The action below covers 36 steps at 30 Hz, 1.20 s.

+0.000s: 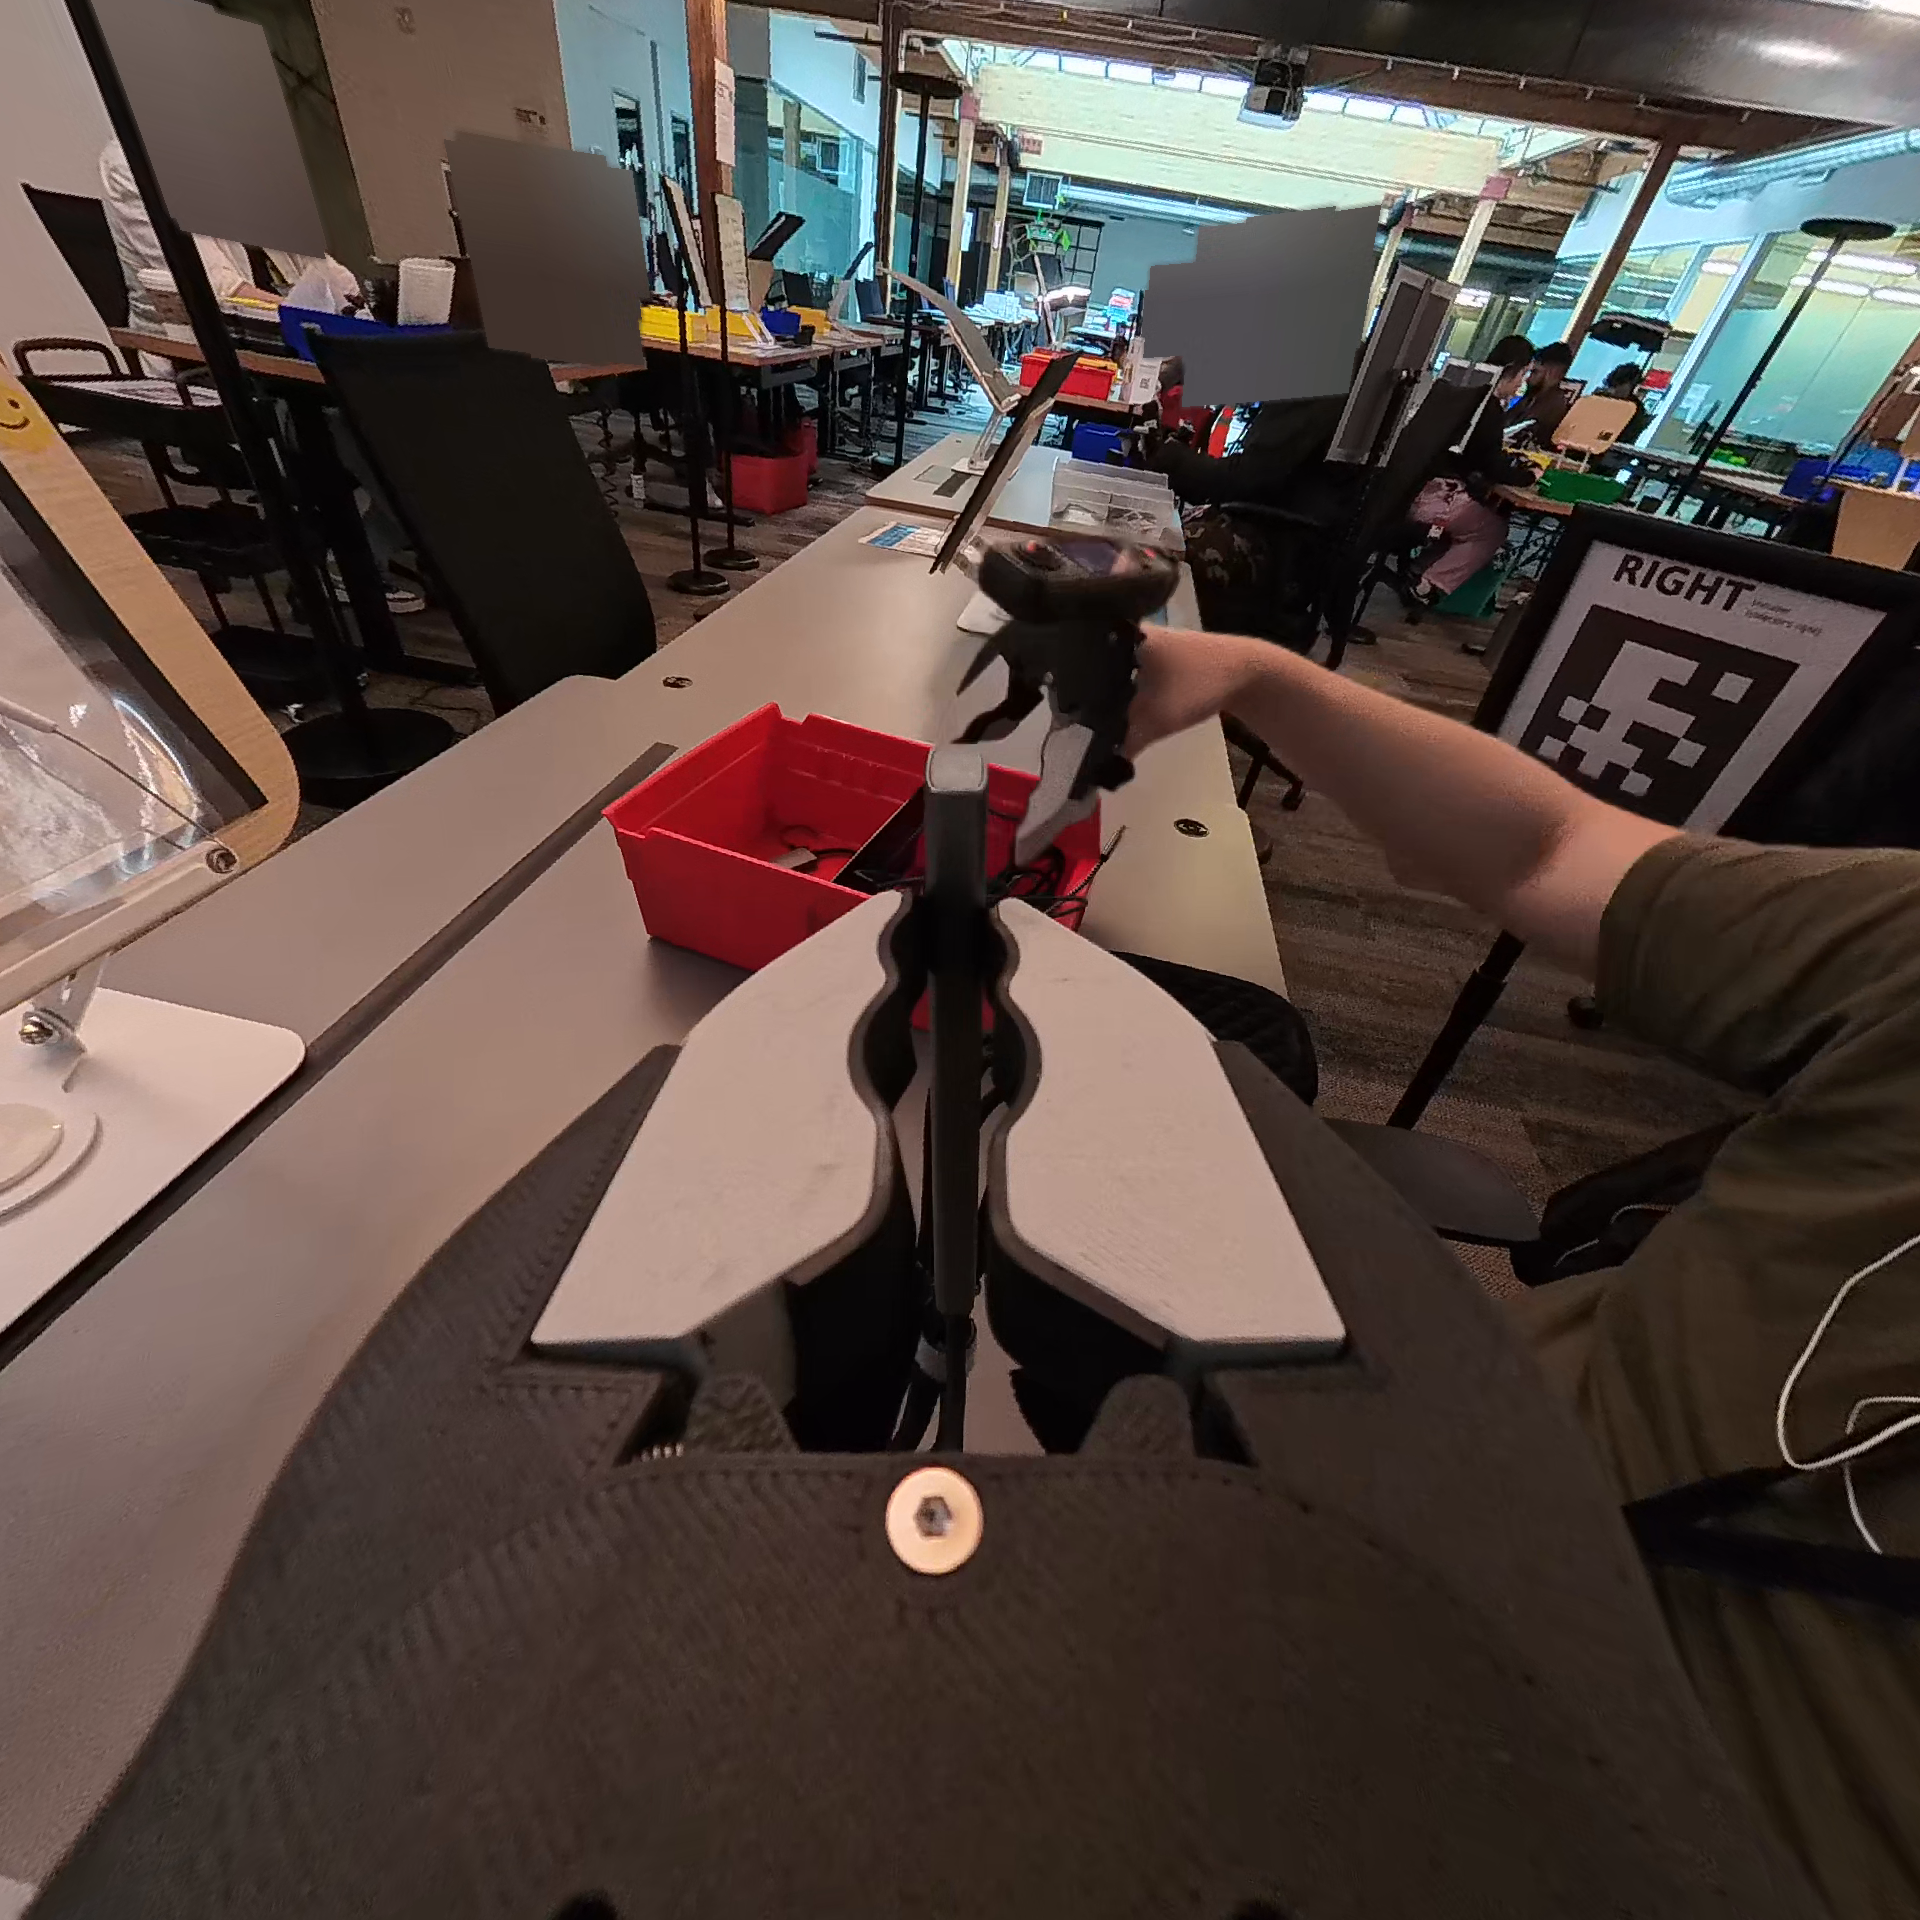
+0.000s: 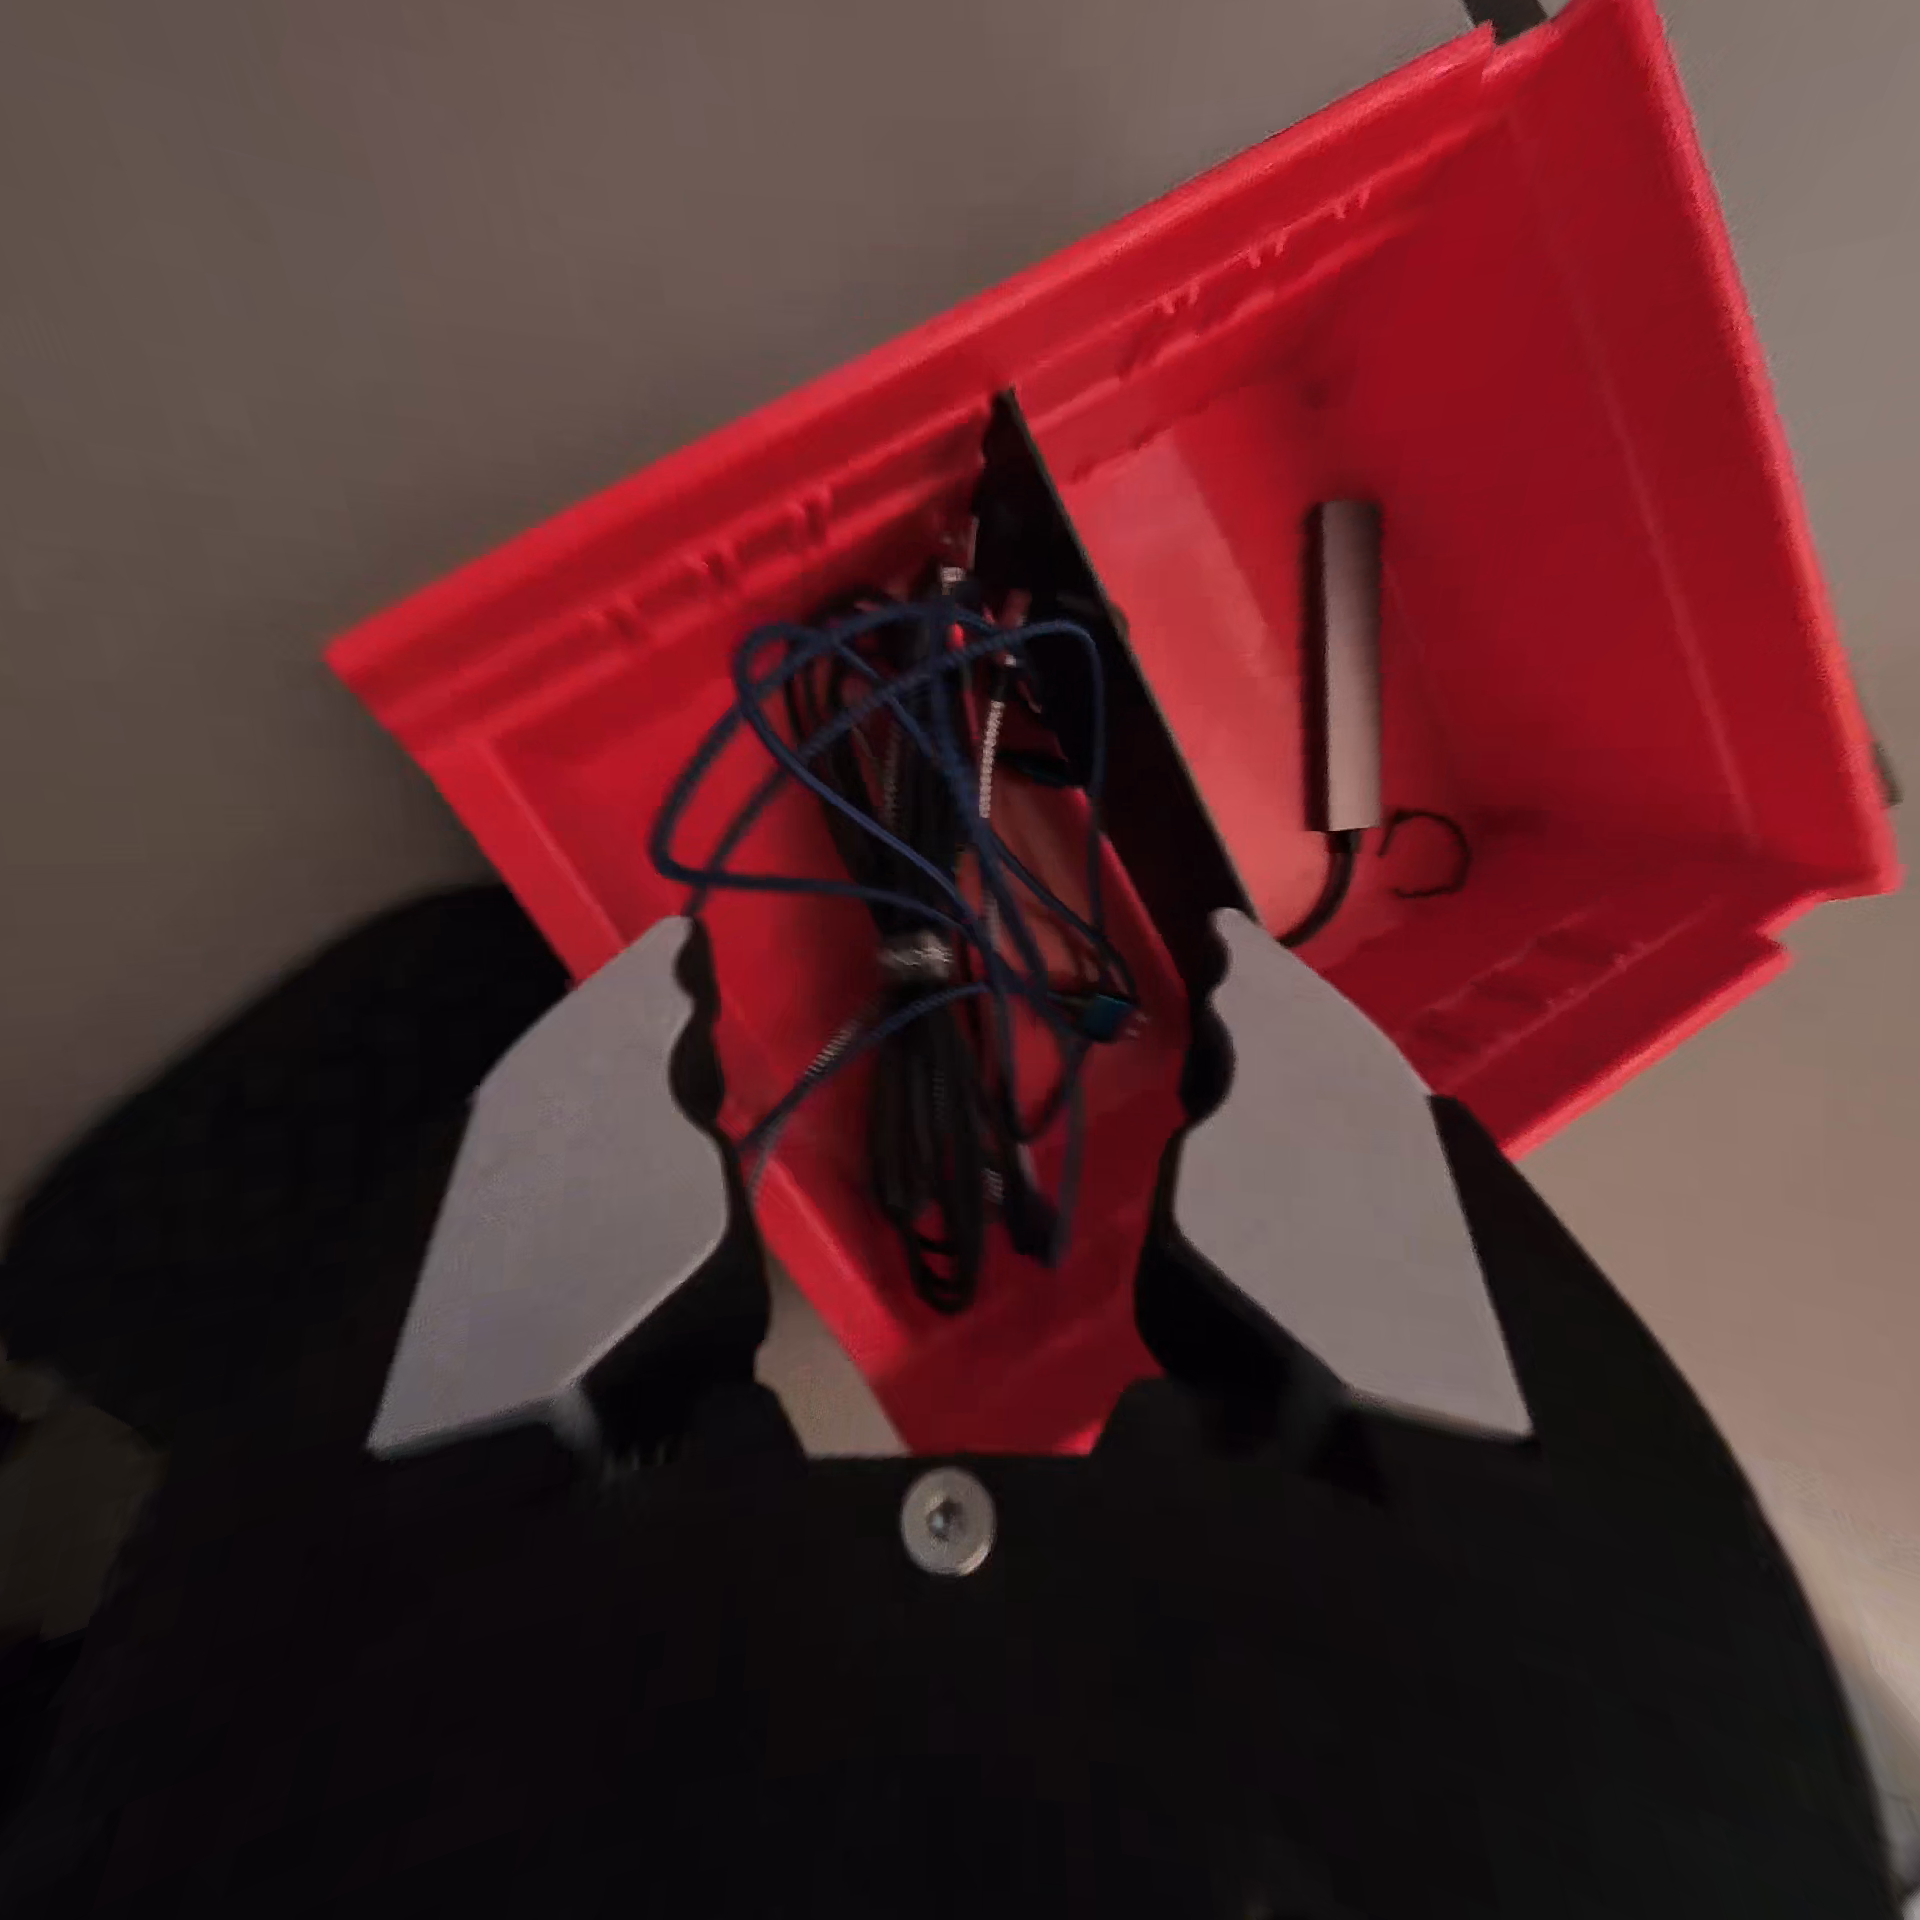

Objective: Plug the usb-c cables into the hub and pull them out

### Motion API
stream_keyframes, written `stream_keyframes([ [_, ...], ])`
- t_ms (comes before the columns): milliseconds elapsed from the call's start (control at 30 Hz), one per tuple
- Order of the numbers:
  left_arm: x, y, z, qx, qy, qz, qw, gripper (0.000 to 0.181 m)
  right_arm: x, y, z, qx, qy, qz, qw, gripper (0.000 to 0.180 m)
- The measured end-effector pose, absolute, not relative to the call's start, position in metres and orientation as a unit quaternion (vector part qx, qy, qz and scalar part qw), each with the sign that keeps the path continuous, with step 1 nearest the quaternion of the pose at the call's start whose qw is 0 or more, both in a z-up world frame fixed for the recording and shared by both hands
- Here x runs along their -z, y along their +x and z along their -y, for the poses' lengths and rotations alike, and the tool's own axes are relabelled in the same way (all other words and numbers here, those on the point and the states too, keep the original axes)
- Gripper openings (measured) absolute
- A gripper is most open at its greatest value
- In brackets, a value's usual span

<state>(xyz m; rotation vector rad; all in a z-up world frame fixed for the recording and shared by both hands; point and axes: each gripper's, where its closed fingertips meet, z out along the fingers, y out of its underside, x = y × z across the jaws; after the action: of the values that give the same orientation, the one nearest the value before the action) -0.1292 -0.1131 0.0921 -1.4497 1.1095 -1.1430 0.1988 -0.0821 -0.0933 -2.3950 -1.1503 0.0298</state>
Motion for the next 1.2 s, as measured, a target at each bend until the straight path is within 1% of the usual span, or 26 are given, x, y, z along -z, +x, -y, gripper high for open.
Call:
stream_keyframes([
  [33,-0.093,-0.130,0.114,0.468,-0.592,-0.453,0.475,0.009,0.099,0.194,0.088,-0.006,-0.880,0.407,0.246,0.097],
  [67,-0.094,-0.130,0.114,0.468,-0.591,-0.453,0.477,0.009,0.106,0.191,0.094,0.012,-0.880,0.403,0.252,0.100],
  [167,-0.096,-0.132,0.115,0.470,-0.588,-0.452,0.479,0.009,0.128,0.190,0.102,0.102,-0.865,0.404,0.279,0.100],
  [200,-0.096,-0.132,0.115,0.471,-0.588,-0.452,0.478,0.010,0.134,0.189,0.103,0.122,-0.860,0.406,0.285,0.096],
  [300,-0.094,-0.130,0.115,0.471,-0.589,-0.453,0.474,0.010,0.140,0.193,0.097,0.185,-0.840,0.411,0.302,0.051],
  [333,-0.093,-0.129,0.115,0.471,-0.590,-0.454,0.473,0.010,0.145,0.193,0.098,0.181,-0.840,0.422,0.290,0.022],
  [367,-0.093,-0.128,0.116,0.471,-0.590,-0.456,0.472,0.010,0.151,0.192,0.101,0.167,-0.842,0.435,0.272,0.004],
  [533,-0.092,-0.126,0.117,0.470,-0.589,-0.459,0.470,0.010,0.168,0.194,0.105,0.110,-0.863,0.463,0.169,0.005],
  [667,-0.093,-0.126,0.118,0.471,-0.589,-0.459,0.470,0.010,0.189,0.203,0.107,0.102,-0.846,0.517,0.087,0.006],
  [733,-0.093,-0.127,0.118,0.472,-0.588,-0.459,0.471,0.010,0.199,0.204,0.110,0.089,-0.828,0.550,0.061,0.006],
  [833,-0.094,-0.127,0.118,0.473,-0.588,-0.457,0.471,0.010,0.200,0.207,0.109,0.066,-0.826,0.557,0.058,0.006],
  [967,-0.093,-0.127,0.118,0.474,-0.588,-0.457,0.470,0.010,0.200,0.227,0.101,0.078,-0.817,0.568,0.064,0.006],
  [1100,-0.093,-0.127,0.118,0.473,-0.587,-0.458,0.470,0.010,0.193,0.223,0.099,0.053,-0.824,0.555,0.105,0.008],
  [1200,-0.093,-0.127,0.117,0.474,-0.589,-0.456,0.470,0.010,0.181,0.224,0.098,0.044,-0.840,0.527,0.123,0.021],
])
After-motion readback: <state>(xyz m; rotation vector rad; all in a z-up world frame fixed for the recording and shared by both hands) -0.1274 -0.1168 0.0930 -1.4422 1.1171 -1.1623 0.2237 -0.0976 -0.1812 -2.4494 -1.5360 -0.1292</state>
